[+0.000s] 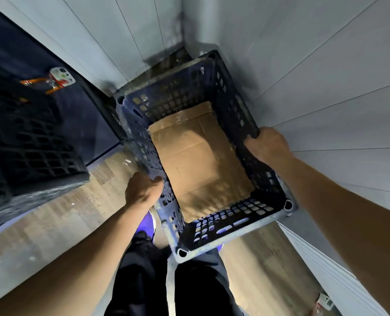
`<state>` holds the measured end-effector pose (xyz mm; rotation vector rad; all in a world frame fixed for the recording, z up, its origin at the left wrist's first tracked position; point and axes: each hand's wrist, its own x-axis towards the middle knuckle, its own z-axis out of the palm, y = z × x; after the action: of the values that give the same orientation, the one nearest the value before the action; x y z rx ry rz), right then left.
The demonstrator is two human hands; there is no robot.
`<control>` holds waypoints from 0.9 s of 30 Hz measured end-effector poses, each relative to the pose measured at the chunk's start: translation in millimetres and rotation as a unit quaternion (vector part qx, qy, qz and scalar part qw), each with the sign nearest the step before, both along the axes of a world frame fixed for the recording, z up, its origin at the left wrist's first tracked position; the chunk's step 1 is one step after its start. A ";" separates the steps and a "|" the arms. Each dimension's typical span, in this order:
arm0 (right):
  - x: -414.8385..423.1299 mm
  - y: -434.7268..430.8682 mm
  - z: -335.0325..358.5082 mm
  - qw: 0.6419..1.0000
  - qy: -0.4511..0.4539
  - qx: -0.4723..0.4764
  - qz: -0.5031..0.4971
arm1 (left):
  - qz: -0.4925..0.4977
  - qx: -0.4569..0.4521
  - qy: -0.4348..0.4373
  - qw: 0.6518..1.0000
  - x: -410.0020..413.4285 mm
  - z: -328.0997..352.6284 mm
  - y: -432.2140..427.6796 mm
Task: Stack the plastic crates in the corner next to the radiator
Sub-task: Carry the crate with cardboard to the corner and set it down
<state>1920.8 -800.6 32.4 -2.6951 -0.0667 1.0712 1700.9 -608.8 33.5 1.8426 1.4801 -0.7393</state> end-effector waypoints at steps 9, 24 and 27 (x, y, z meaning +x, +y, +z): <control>-17.4 -23.2 -33.8 0.999 0.005 -0.027 0.043 | 0.116 -0.106 0.000 0.987 0.8 -36.9 -35.1; -165.9 -23.1 -37.9 0.981 0.164 0.016 0.103 | -0.030 -0.195 0.023 0.980 -16.4 -17.4 -40.3; -197.2 -22.2 -35.7 0.981 0.184 0.020 0.063 | -0.077 -0.228 0.036 0.970 -19.2 -6.6 -43.3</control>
<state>1723.6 -822.8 -3.3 -2.4390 -0.1927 1.5703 1681.7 -652.0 26.9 1.5964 1.0991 -1.1274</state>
